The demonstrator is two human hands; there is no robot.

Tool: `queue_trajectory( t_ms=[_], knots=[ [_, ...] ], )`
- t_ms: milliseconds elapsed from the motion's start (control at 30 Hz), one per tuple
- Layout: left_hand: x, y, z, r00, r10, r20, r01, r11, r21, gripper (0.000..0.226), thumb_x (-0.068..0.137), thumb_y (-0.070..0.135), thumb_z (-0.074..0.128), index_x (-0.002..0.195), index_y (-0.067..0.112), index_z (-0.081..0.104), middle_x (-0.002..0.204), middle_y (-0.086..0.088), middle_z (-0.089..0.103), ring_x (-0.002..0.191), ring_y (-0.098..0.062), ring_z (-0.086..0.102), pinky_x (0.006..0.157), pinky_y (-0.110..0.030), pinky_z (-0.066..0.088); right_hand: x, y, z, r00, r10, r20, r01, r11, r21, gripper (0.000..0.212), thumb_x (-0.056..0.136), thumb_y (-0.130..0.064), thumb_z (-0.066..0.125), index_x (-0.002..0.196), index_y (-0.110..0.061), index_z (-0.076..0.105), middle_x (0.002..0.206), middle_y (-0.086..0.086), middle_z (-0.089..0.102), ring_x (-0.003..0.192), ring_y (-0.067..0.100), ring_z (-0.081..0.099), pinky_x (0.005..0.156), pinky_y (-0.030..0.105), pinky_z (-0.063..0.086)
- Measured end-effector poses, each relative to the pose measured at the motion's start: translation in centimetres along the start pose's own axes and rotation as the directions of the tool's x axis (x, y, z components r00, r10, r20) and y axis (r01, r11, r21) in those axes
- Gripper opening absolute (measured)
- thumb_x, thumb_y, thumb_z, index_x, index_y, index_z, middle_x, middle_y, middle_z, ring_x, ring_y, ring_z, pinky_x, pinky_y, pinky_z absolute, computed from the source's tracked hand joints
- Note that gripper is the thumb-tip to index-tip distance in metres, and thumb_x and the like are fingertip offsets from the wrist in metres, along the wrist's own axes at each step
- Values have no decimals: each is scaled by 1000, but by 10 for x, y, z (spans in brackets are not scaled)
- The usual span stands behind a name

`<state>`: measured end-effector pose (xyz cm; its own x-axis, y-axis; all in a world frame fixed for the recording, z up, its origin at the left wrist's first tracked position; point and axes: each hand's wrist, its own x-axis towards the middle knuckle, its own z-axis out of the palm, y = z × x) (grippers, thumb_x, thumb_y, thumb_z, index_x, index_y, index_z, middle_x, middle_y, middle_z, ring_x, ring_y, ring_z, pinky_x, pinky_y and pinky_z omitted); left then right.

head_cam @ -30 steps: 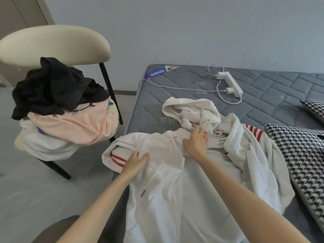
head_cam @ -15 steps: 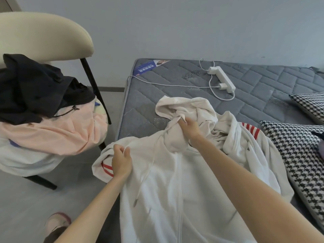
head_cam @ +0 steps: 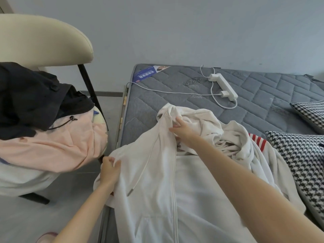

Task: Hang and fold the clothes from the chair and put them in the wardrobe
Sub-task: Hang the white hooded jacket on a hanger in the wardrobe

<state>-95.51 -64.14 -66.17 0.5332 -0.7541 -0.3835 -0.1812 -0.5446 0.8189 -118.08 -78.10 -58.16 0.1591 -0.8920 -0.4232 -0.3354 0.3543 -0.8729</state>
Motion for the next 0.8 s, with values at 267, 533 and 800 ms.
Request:
queue_trajectory(
  t_ms=[267, 533, 800],
  knots=[
    [-52, 42, 37, 956, 283, -80, -242, 912, 330, 64, 87, 14, 60, 142, 13, 28, 146, -18, 21, 135, -36, 19, 112, -46, 16, -51, 35, -33, 933, -254, -254, 207, 958, -199, 38, 94, -12, 50, 132, -17, 50, 122, -5, 57, 102, 11, 56, 83, 21, 45],
    [-113, 66, 85, 885, 433, 170, -463, 853, 241, 61, 93, 14, 52, 147, 14, 24, 146, -16, 29, 134, -33, 27, 110, -39, 21, -136, 88, -103, 716, -491, -496, 318, 863, -393, 32, 89, 0, 49, 113, -18, 60, 112, -9, 62, 104, 18, 56, 89, 32, 48],
    [-163, 67, 120, 820, 427, 381, -518, 837, 178, 47, 96, 13, 42, 142, 19, 33, 140, -8, 41, 127, -25, 42, 100, -32, 34, -195, 161, -162, 869, -151, -470, -201, 761, -616, 82, 74, -45, 76, 140, -21, 35, 136, 7, 46, 124, 29, 44, 96, 42, 42]
  ],
)
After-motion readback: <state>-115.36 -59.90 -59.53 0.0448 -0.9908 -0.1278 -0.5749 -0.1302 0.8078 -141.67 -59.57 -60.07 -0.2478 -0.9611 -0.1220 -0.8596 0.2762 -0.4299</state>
